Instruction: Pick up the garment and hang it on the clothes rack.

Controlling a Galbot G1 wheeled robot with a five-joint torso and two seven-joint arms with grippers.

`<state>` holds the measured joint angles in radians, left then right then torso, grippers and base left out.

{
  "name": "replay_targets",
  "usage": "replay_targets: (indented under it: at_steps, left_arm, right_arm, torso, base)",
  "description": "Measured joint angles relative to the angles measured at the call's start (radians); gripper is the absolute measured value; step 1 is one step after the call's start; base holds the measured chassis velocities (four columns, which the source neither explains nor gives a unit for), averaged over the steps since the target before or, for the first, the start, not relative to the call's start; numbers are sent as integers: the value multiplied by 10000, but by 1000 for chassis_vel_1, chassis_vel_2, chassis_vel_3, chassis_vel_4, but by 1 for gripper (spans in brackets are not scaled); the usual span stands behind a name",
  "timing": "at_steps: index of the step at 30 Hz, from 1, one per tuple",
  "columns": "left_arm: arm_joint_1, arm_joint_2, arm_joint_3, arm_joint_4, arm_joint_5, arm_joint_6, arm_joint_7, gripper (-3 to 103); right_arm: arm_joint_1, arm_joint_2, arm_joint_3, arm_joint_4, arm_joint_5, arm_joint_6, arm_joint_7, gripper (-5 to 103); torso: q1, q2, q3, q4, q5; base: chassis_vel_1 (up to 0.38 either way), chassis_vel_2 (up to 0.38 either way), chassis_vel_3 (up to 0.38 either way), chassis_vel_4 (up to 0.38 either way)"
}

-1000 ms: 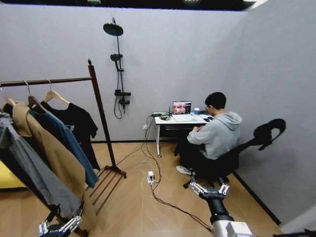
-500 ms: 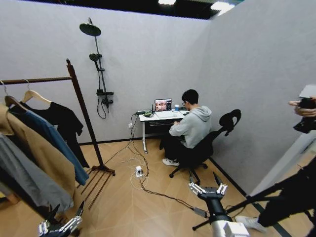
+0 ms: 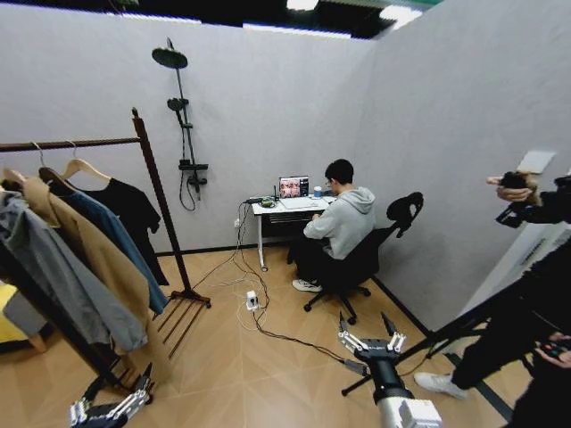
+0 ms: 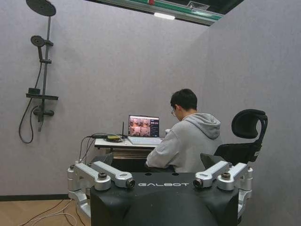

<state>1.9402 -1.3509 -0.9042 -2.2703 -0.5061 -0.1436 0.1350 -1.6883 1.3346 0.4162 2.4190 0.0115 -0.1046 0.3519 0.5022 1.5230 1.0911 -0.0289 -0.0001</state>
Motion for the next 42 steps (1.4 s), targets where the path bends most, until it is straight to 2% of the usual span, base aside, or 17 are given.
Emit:
replay_targets:
  at_steps: [13,32,42]
  left_arm:
    - [0,0,-1,0,0,0,-7,100]
    - [0,0,0,0,0,0,-3,100]
    - [0,0,0,0,0,0,0,100]
  right_arm:
    - [424,31,19,-29,49,-242,-418,100]
    - [334,73,112,224,68,-325,-444,100]
    - [210,61,138,-30,-27,106,-593,100]
  torso:
    - [1,-1,1,5,-3]
    - [0,0,0,1,0]
    - [-4,2,-1,2,2]
  base:
    - [207,-94,-94,205]
    - [150,-138,-133,146]
    - [113,-130,-116,119]
